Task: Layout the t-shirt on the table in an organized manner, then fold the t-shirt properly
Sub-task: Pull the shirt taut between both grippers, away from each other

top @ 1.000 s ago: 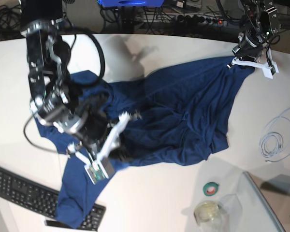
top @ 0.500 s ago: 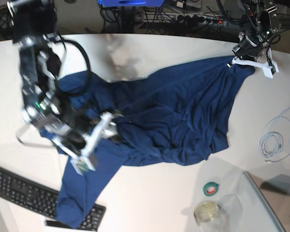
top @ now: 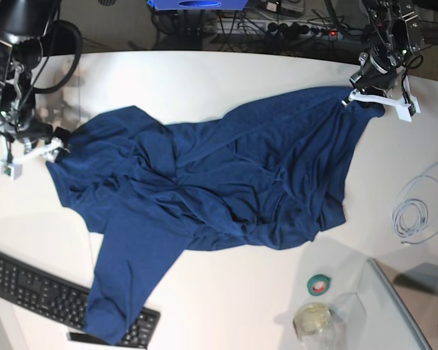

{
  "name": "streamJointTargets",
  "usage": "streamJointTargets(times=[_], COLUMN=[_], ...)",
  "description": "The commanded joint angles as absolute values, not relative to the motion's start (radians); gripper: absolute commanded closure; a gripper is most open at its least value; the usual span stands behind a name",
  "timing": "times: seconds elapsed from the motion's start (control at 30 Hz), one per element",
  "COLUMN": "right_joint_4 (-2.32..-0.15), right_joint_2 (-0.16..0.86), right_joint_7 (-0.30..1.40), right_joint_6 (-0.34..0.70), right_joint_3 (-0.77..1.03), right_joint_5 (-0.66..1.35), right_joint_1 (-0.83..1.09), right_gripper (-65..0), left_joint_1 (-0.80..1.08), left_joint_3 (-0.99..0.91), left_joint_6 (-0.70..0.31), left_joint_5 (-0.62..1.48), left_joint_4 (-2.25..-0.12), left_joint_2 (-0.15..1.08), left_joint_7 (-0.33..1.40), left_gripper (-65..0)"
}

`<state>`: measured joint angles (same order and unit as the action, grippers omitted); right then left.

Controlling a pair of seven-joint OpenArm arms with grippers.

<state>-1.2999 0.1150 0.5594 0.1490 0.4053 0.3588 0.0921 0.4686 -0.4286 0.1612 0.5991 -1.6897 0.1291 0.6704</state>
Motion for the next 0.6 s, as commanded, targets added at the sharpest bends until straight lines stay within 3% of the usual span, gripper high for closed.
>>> streamJointTargets(times=[0.0,0.23,0.3,0.4,0.43,0.57], right_joint_4=[-1.311,-1.307,-1.307,-1.314,-1.317,-1.391], right_joint_2=[0.125,0.116,0.116,0.120,0.125,0.136], right_joint_7=[0.544,0.549,0.549,0.553,0.555,0.604], right_joint_6=[0.168,0.209,0.209,0.209,0.208,0.208], right_joint_3=[0.407,0.401,0.404,0.409,0.409,0.409], right_joint_5=[0.366,0.366,0.366,0.367,0.369,0.369], right_joint_1=[0.088,0.090,0.093,0.104,0.117,0.163], right_gripper=[-40.5,-38.4,-28.7,-4.4,0.0,-0.8], left_joint_1=[0.470,0.470,0.476,0.479,0.479,0.470], left_joint_3=[-0.433,-0.435,-0.435,-0.433,-0.433,-0.433], left_joint_6=[0.162,0.162,0.162,0.162,0.162,0.162], left_joint_5=[0.601,0.601,0.601,0.601,0.601,0.599], left_joint_4=[-1.709,-1.709,-1.709,-1.709,-1.709,-1.709], left_joint_2=[0.137,0.140,0.140,0.139,0.142,0.145], left_joint_7=[0.657,0.644,0.593,0.533,0.527,0.522], left_gripper=[0.0,0.0,0.0,0.0,0.0,0.0])
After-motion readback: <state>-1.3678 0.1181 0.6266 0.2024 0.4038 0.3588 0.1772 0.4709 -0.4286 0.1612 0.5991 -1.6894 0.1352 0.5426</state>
